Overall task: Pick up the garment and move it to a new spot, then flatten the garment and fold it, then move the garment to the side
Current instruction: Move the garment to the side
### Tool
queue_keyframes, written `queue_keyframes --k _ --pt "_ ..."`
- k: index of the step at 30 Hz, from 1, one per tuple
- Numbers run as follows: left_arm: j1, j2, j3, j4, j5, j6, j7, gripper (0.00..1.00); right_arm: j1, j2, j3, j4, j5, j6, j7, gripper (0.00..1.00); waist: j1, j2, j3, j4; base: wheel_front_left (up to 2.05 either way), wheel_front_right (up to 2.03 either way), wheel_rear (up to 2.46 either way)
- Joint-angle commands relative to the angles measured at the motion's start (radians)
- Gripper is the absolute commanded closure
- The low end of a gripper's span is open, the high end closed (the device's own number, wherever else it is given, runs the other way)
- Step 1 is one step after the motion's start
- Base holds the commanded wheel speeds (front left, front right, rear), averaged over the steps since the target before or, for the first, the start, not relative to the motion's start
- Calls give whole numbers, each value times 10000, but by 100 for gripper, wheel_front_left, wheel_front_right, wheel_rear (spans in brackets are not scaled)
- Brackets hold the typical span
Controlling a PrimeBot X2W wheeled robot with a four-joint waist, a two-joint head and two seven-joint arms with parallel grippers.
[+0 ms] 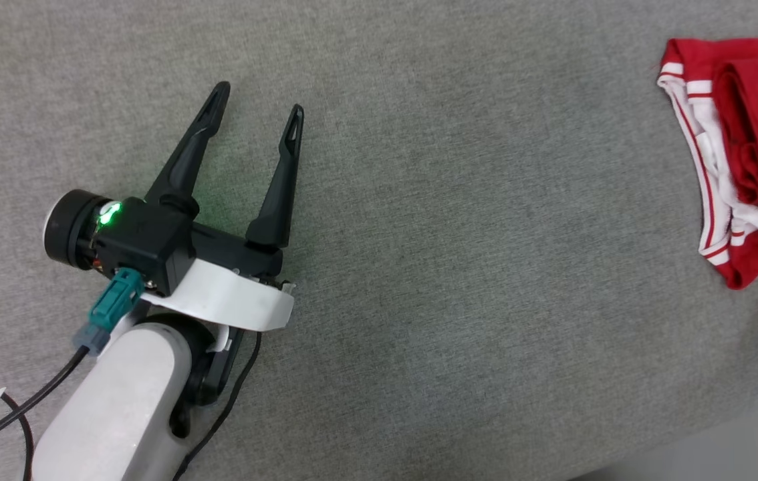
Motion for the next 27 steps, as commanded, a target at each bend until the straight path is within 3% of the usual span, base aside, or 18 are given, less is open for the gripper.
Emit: queue_keyframes --k 1,6,12,22,27 --pt "44 -27 -10 121 -60 -34 -123 0 -170 62 -220 140 -43 -11 -290 0 -2 0 -302 -15 0 0 0" --pt "715 -243 14 636 -356 170 -429 0 190 85 -434 388 -260 -11 -798 0 -2 0 -1528 -111 0 0 0" --pt "1729 -498 111 1173 -779 463 -794 0 1166 350 300 -250 -289 -11 -1042 0 -2 0 -3196 -91 0 0 0" --pt "3528 -790 651 1811 -1429 1237 -1192 0 4171 1252 1563 -3188 732 -11 -680 0 -2 0 -4913 373 0 0 0" --pt "3983 -909 850 2049 -1575 1378 -1386 0 5569 1680 1930 -4984 1156 -9 -411 0 -2 0 -5387 967 0 0 0"
